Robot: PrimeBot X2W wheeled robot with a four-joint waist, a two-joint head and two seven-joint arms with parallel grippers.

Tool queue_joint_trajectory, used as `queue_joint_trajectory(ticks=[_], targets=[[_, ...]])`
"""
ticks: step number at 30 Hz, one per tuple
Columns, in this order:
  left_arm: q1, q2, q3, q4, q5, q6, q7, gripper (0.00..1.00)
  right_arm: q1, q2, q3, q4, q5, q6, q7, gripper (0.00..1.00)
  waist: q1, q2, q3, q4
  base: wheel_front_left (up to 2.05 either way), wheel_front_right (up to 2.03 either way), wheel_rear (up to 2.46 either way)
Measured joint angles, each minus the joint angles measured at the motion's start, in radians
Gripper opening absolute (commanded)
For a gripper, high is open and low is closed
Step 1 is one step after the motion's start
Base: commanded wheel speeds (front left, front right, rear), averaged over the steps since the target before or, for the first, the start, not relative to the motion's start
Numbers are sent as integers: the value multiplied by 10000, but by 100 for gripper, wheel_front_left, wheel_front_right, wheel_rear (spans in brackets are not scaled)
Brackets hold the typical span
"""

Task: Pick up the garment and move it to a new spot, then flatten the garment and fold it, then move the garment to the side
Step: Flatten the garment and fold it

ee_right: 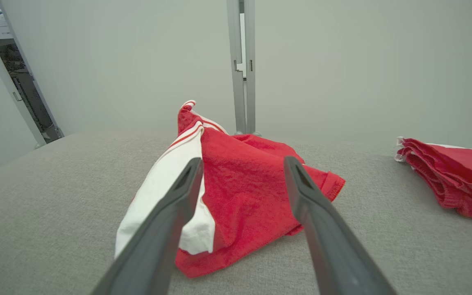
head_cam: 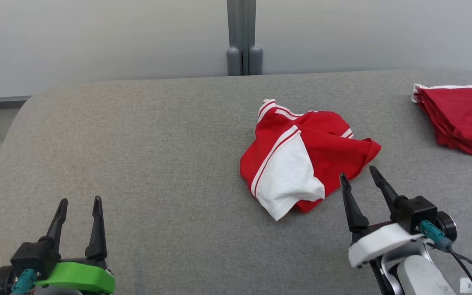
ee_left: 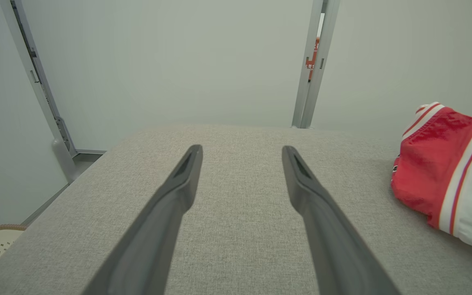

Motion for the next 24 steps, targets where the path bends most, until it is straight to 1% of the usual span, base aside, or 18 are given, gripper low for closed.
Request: queue_joint_trajectory(ticks=[3,9,15,20,21,22,23,24], targets=[[-55,-25,-29,23,6,-2,0,100,-686,-96,462,435,0,0,-2,100,0,0,82,138,0,0,0],[-365,-151,-171,35,15,-4,0,100,-2463,-169,1252,1856,21,0,8,100,0,0,426,451,0,0,0],[-740,-267,-399,119,-31,-10,0,100,-3929,-176,1492,3557,79,0,12,100,0,0,823,881,0,0,0],[-946,-318,-518,226,-73,-12,0,100,-4581,-79,1622,4752,198,0,8,100,0,0,1103,1278,0,0,0],[-966,-332,-514,245,-75,-12,0,100,-4651,-58,1647,4913,267,0,4,90,0,0,1139,1339,0,0,0],[-985,-343,-514,265,-75,-12,0,100,-4737,-36,1695,5143,345,0,2,24,0,0,1180,1412,0,0,0],[-1002,-353,-523,288,-75,-12,0,100,-4784,-27,1749,5306,374,0,0,0,0,0,1215,1481,0,0,0],[-1011,-360,-531,301,-75,-12,0,100,-4809,-27,1760,5373,408,0,0,0,0,0,1236,1532,0,0,0]])
